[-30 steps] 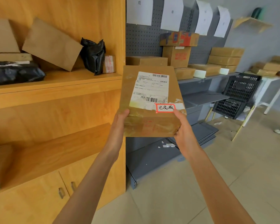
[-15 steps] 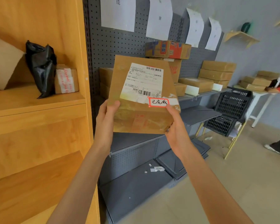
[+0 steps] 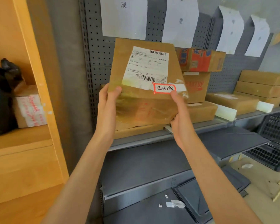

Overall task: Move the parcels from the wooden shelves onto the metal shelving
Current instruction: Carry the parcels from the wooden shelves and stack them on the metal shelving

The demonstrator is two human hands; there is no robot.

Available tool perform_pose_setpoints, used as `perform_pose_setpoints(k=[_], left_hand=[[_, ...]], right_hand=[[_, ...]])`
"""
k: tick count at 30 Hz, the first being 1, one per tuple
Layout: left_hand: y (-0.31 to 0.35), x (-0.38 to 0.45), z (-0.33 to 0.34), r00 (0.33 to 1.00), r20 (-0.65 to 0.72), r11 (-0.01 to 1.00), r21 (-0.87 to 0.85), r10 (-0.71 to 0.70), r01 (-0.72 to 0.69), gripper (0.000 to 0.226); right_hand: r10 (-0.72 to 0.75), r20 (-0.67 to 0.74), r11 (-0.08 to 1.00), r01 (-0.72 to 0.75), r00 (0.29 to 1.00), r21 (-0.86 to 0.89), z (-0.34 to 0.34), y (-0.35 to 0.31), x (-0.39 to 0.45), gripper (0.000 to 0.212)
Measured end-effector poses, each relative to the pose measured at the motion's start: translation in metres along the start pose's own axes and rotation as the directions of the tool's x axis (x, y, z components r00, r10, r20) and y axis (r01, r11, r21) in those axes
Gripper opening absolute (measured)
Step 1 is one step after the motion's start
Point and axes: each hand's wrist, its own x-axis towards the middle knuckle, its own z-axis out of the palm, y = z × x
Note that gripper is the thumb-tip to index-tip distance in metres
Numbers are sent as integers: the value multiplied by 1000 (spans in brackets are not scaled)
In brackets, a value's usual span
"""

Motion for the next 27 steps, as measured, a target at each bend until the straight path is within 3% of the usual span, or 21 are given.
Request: perform_pose_setpoints(k=[3, 10, 15, 24, 27], left_hand=[[-2, 24, 21, 997, -71, 1000, 12, -3, 4, 66], [-4, 79, 63, 970, -240, 1000, 13, -21, 25, 28], [-5, 114, 76, 951, -309, 997, 63, -23, 44, 30], [-9, 177, 74, 900, -408, 979, 60, -153, 194, 61], [-13, 193, 73, 888, -429, 977, 58, -162, 206, 54]], right_hand=[[-23, 51, 1000, 22, 998, 22, -7, 1, 45, 48], [8, 231, 1000, -9, 973, 2, -10, -7, 134, 53], [44, 229, 999, -43, 972, -7, -2, -6, 173, 30], [200, 229, 979, -183, 953, -94, 23, -2, 226, 42], [231, 224, 972, -215, 947, -95, 31, 0, 238, 46]])
